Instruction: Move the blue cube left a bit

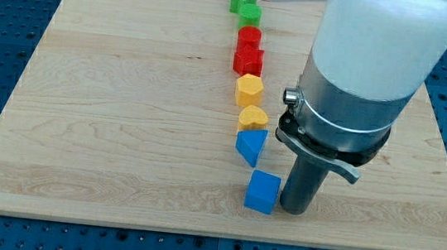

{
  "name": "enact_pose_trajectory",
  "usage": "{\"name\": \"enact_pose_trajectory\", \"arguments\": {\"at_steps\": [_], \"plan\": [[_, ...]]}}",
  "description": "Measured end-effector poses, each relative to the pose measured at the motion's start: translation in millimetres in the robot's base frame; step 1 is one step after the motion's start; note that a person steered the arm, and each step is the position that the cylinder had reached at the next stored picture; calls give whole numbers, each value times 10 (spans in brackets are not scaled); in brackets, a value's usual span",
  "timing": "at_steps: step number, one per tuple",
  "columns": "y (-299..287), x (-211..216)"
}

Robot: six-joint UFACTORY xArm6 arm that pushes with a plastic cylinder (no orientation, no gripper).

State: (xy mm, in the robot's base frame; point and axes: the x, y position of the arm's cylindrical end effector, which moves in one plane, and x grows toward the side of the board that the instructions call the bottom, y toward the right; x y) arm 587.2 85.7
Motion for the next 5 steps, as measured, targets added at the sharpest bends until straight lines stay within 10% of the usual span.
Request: {"name": "enact_pose_trajectory", "arguments": {"at_steps": [5], "plan": [[-144, 0]]}}
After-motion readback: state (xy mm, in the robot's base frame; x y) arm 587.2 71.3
